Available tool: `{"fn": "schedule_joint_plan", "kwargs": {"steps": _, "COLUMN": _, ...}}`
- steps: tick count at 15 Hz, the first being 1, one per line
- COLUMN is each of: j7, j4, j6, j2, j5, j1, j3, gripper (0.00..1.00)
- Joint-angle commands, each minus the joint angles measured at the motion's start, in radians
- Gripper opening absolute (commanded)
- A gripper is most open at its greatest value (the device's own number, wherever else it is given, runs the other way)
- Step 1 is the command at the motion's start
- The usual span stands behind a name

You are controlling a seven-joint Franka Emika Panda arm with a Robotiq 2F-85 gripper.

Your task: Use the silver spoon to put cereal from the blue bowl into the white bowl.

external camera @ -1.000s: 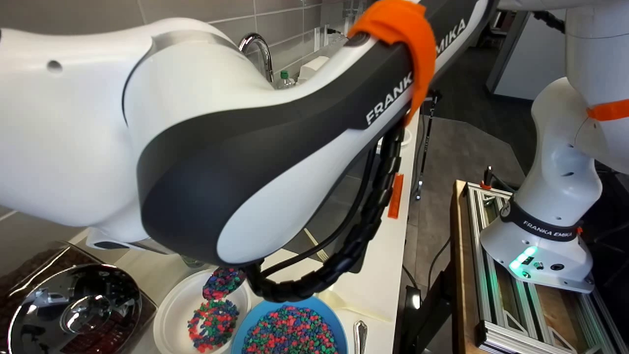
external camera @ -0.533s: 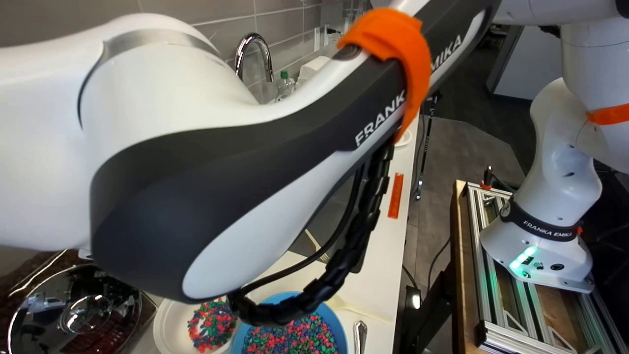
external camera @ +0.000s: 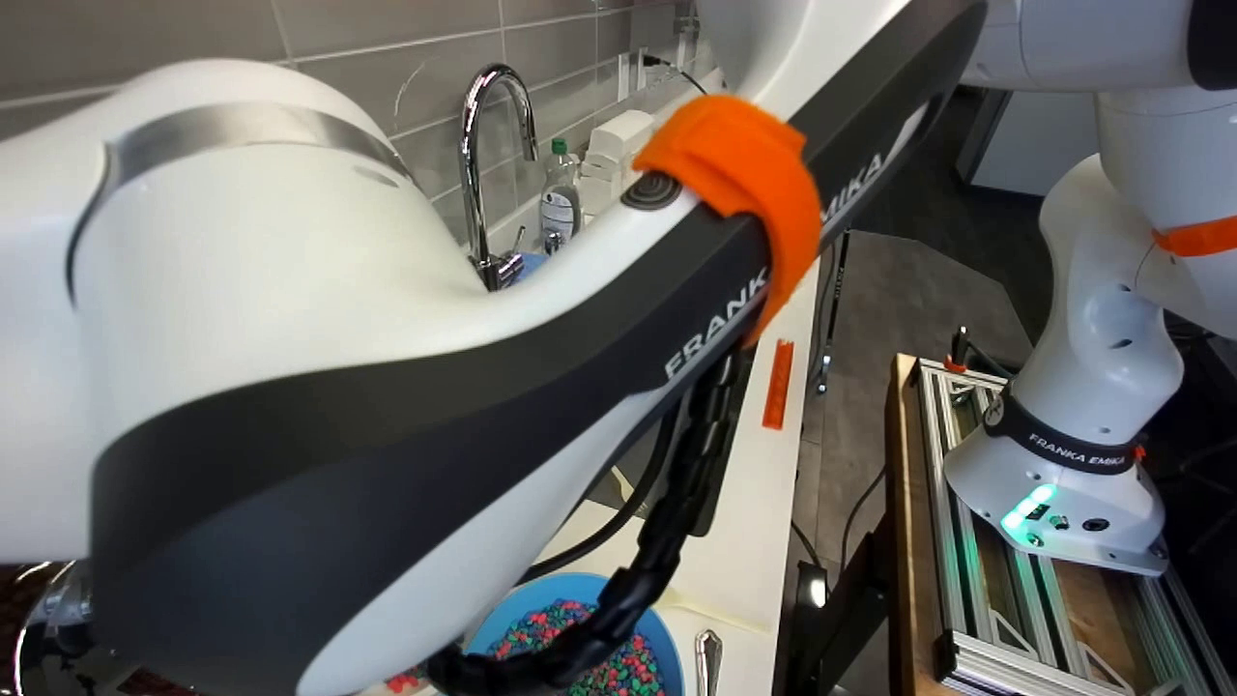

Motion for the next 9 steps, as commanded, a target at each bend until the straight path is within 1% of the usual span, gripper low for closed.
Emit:
{"fn": "schedule_joint_plan", "kwargs": {"steps": 1, "j7": -0.017, "j4": 0.092, "j6": -0.066, "j2": 0.055, "j5": -0.034, "j1": 0.038, "j3": -0.026, "gripper": 0.03}}
{"fn": "schedule_joint_plan", "kwargs": {"steps": 9, "j7": -0.019, "j4": 0.183, "j6": -0.134, "j2": 0.109, "j5": -0.068, "j1": 0.082, "j3": -0.060, "gripper": 0.03}}
